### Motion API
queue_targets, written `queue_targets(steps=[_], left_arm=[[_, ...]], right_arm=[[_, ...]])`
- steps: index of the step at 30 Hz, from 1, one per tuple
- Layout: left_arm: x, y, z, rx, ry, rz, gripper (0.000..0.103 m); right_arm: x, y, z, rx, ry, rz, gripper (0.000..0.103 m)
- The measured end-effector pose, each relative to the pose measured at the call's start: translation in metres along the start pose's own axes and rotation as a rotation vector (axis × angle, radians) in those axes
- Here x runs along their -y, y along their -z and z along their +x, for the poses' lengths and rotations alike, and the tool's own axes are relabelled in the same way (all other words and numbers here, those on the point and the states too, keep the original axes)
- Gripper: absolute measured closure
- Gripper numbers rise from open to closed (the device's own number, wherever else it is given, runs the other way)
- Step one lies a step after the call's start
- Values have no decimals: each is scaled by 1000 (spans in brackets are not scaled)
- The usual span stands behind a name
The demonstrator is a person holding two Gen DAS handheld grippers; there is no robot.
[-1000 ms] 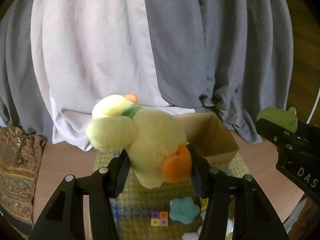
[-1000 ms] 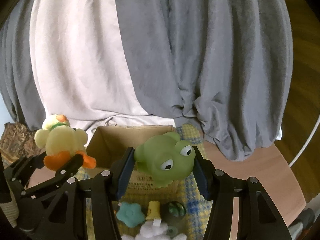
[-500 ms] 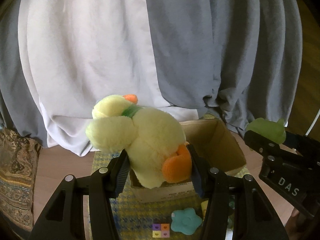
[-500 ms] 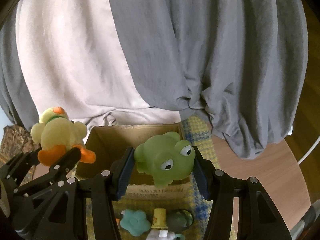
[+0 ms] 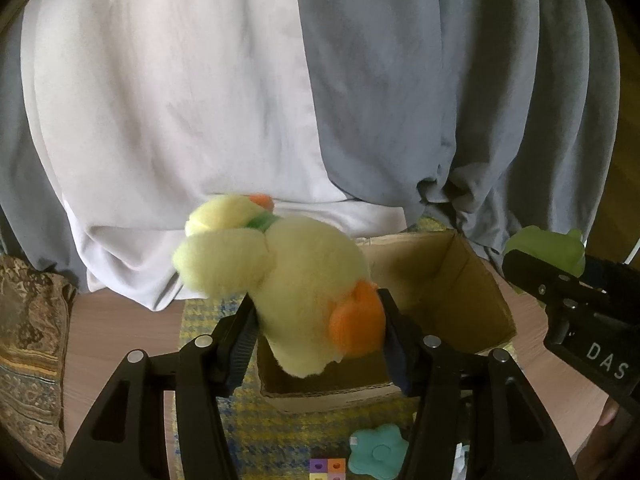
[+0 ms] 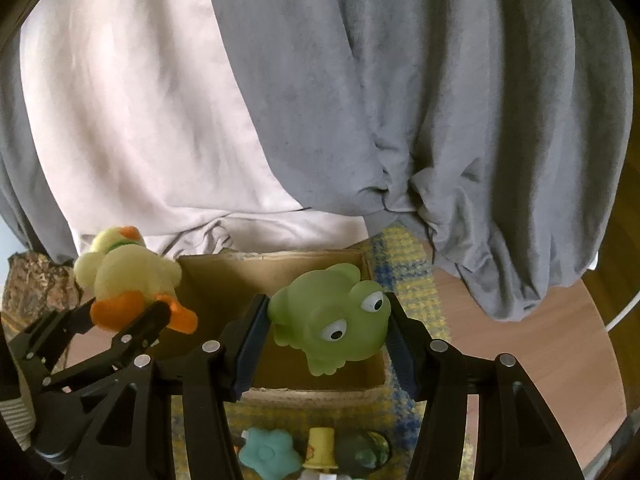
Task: Organize objects
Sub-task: 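Open the left tool over the box while the right tool releases the frog inside, then withdraw both open tools from the box back over the blanket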
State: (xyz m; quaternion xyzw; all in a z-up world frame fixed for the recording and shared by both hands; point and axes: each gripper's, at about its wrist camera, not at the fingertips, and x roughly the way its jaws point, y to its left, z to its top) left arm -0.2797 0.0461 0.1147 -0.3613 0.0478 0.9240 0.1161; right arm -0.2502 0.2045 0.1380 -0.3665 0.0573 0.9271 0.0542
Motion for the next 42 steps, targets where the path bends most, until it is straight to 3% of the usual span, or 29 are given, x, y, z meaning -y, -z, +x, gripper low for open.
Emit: queue_targets(steps=[1,3,5,8,13,24,37,42], left_arm=[[1,0,0,5,-7,4,47],[3,0,-1,11,-12,14,43],[3,1,-2,13,-21,15,21],[5,2,-2,15,-47,18,15],[7,4,-6,19,-64,19,7],[13,13,-20,30,-68,20,7],[18,51,-31,33,-115,17,6],[19,72,-41,48,-128,10,1]], right_arm=[[0,0,1,-1,-2,-2,45],[2,0,1,3,-2,-1,19],[3,0,-3,27,6,2,8],[5,-1,-7,41,29,1,3],[11,3,-12,32,33,19,2],[20,20,-22,13,32,52,2],[23,56,-37,11,51,50,2],[22,73,-43,15,68,41,2]])
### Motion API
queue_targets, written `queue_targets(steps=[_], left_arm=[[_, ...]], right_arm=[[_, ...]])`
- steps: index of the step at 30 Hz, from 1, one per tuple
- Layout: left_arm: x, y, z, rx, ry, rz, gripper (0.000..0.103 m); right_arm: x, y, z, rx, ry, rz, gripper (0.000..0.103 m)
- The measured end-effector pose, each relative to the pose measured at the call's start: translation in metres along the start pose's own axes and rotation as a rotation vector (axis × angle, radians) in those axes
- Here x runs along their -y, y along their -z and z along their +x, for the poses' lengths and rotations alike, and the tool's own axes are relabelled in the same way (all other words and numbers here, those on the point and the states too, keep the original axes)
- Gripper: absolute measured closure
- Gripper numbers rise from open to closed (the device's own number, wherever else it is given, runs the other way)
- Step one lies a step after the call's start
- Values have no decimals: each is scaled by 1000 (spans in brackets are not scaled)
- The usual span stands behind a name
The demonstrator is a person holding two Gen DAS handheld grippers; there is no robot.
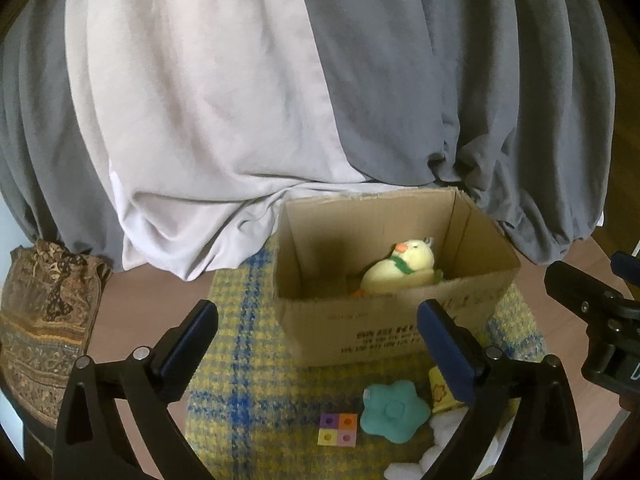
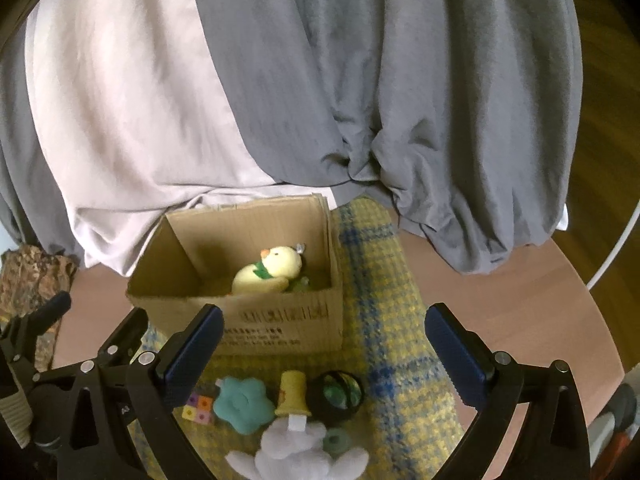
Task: Organize objects
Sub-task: 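Withdraw both open tools from the box back over the blanket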
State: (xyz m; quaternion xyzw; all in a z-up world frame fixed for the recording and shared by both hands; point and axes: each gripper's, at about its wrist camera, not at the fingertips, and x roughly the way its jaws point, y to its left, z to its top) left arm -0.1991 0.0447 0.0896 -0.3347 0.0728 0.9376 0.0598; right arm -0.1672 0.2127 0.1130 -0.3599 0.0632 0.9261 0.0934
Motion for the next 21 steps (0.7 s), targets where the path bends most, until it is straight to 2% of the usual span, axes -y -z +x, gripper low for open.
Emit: queue_targets(steps=[9,21], left_arm=[[-3,29,-10,1,-10,2,1],[-5,73,-6,-43,-30,18,1]], right_arm=[[0,27,-3,-20,-15,3,2],[-4,65,-1,-49,-7,-3,2]])
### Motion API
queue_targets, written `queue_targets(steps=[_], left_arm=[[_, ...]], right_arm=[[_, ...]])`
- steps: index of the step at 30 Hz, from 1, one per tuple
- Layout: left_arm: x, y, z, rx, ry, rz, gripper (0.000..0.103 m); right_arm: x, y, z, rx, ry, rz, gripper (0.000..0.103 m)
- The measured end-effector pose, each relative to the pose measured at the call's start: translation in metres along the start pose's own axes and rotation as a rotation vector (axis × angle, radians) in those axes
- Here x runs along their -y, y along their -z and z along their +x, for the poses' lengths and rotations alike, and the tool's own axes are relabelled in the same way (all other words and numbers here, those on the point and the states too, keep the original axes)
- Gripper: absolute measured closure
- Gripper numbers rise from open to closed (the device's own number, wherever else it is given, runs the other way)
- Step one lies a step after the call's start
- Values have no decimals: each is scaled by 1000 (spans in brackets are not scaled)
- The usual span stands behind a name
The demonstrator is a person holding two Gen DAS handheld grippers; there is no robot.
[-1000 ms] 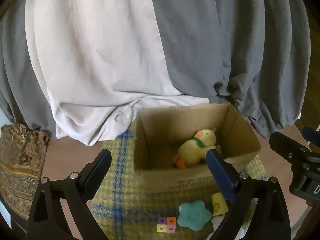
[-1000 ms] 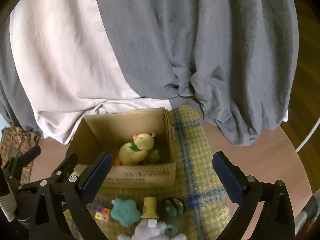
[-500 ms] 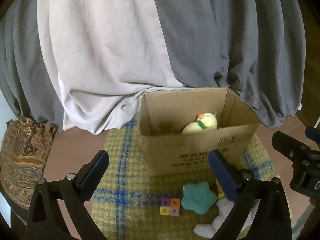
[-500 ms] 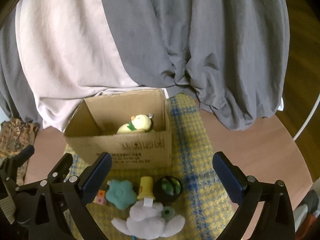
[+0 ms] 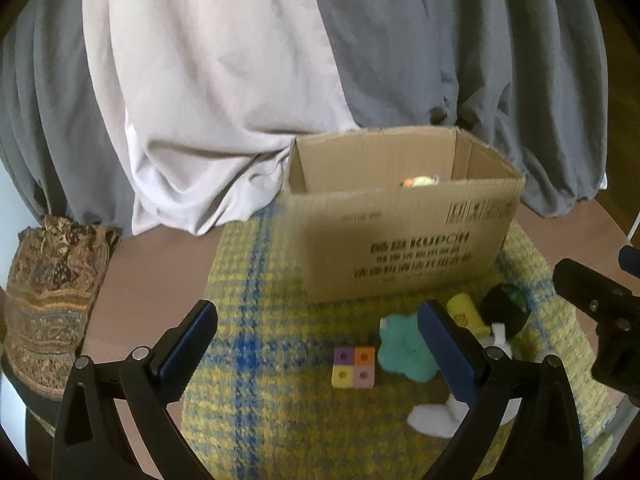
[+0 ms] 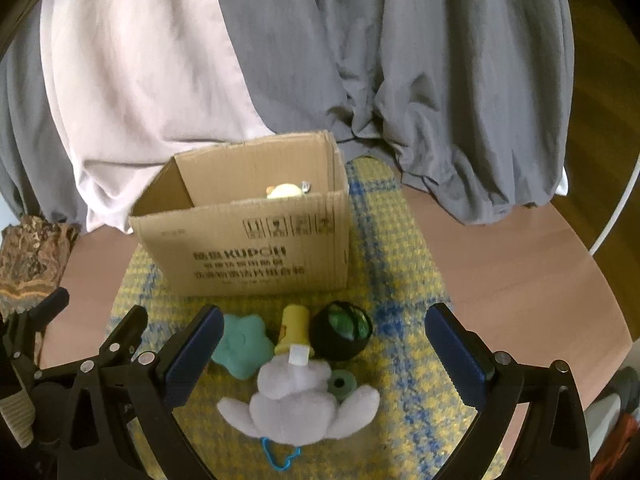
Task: Organize objects
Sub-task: 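Withdraw both open tools from the box back over the blanket, then close the right tool on the white plush bunny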
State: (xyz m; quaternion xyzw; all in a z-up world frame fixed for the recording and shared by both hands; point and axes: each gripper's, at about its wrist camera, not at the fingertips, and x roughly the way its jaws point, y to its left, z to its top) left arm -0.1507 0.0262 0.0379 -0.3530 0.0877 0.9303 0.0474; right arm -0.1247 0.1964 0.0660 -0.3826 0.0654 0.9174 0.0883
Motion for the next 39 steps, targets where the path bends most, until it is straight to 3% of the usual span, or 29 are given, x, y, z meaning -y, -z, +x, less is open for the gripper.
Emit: queue_targets(steps=[18,32,39], left_arm=[[-17,50,22,-68,-14,-32,1],[-19,75,53,-135,-37,-13,1],[-17,83,64,-161,-43,4,1]], right_arm=[[-24,48,35,-94,9,-36,2],[-34,68,71,-174,16,-55,2],[-32,76,94,-231,-21,-28,2]])
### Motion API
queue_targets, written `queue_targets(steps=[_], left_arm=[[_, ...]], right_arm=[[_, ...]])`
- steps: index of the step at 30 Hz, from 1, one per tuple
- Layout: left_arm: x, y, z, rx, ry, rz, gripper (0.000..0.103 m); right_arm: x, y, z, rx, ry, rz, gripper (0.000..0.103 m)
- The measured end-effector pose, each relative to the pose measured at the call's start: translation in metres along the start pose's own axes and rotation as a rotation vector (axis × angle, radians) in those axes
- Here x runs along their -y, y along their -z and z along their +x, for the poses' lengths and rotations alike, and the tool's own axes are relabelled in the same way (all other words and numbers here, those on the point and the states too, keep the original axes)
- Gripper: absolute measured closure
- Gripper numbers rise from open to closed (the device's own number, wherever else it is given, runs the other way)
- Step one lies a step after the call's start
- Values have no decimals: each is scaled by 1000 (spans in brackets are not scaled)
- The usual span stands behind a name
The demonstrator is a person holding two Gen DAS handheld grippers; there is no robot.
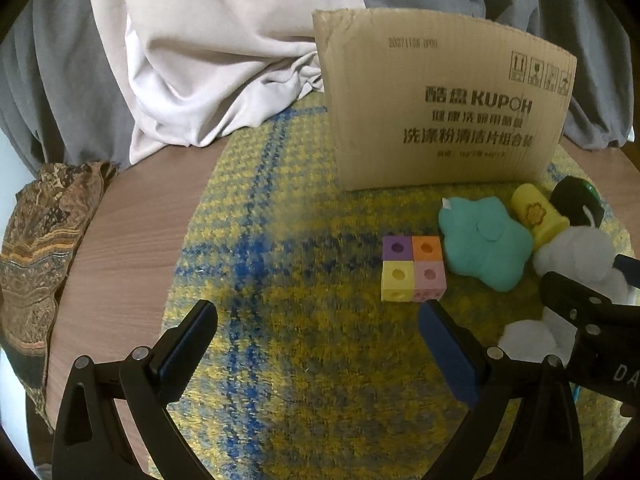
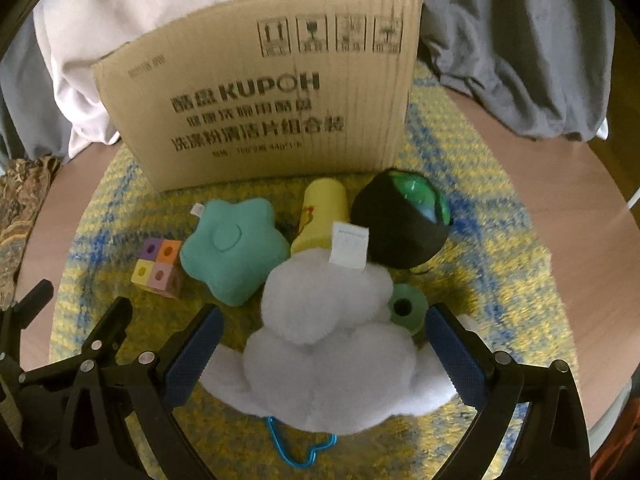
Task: Organize objects
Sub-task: 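Close the right tool on the white plush bunny, then close the left tool on the foam cube block while the right tool holds the bunny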
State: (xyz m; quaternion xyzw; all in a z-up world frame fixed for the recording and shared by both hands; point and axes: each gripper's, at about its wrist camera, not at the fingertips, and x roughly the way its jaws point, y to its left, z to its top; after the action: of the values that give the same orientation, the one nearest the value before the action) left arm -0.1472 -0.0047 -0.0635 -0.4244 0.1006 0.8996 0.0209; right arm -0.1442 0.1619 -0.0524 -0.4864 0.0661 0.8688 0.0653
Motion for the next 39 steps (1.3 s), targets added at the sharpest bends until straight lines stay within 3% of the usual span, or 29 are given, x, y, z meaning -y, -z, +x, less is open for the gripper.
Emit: queue_targets(steps=[2,6,12,21,28,32,33,34,39], left_arm=[[2,0,3,-5,4,5,1],[5,-1,6,-3,35,-4,1],[17,-8,13,-3,73,10,1],[31,-14,31,-30,92,27,5],[36,-14,42,-56,121,26,26],[38,-15,42,-54,151,15,50],[39,-15,41,-57,157,10,53],[40,-14,40,-59,165,8,63],[41,-13,36,-60,168,8,64]], right_arm=[[2,1,3,-5,-6,5,6],[4,1,4,-7,-8,2,25],[12,2,-1,13,-20,18,31],[18,1,1,15,-21,29,31],[17,2,1,19,-20,27,31],[17,1,1,19,-22,30,31],[17,1,1,20,-21,31,31],[17,1,1,21,-21,31,32],[20,0,-5,35,-16,36,33]])
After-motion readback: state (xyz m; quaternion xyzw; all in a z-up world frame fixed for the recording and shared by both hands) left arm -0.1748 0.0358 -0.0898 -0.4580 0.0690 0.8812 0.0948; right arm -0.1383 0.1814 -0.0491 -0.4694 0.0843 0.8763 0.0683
